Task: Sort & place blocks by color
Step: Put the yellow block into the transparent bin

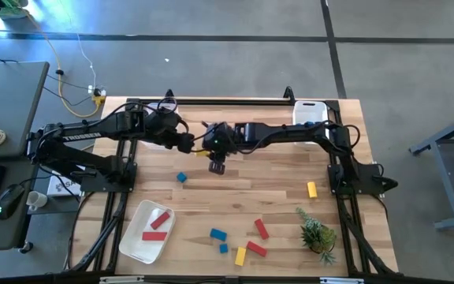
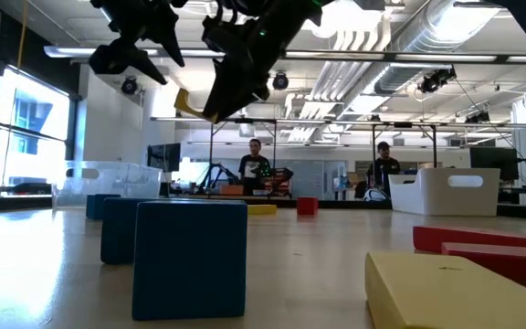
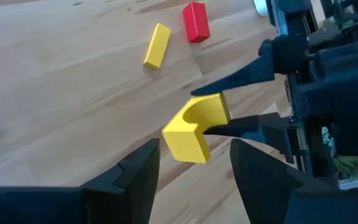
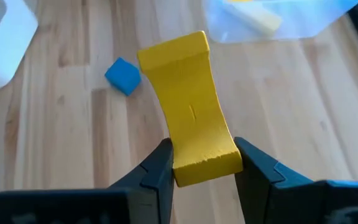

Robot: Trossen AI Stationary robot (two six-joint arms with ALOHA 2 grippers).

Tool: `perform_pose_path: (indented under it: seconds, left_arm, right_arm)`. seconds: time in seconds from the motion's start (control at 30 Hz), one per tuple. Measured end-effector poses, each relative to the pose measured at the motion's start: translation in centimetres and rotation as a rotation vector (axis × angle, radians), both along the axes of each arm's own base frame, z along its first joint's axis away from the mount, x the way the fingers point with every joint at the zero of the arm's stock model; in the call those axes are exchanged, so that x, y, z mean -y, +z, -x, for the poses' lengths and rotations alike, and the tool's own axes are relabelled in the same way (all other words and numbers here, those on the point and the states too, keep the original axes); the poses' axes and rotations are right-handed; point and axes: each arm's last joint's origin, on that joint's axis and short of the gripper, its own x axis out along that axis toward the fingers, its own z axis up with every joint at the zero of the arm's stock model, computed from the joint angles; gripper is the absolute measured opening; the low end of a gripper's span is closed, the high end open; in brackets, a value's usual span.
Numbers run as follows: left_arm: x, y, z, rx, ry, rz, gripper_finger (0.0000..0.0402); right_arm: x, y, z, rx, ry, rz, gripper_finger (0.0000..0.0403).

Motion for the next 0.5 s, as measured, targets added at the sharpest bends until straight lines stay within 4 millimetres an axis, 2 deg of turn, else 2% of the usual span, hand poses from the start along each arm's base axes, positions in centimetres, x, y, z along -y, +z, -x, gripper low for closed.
perform_pose_path:
  seconds: [0.5]
  left_arm:
    - [-0.05,-0.07,-0.1,0.0,0.011,0.005,0.0184]
  right_arm:
    - [-0.07,0.67,-0.72,0.107,-0.019,-0.041,0.0107]
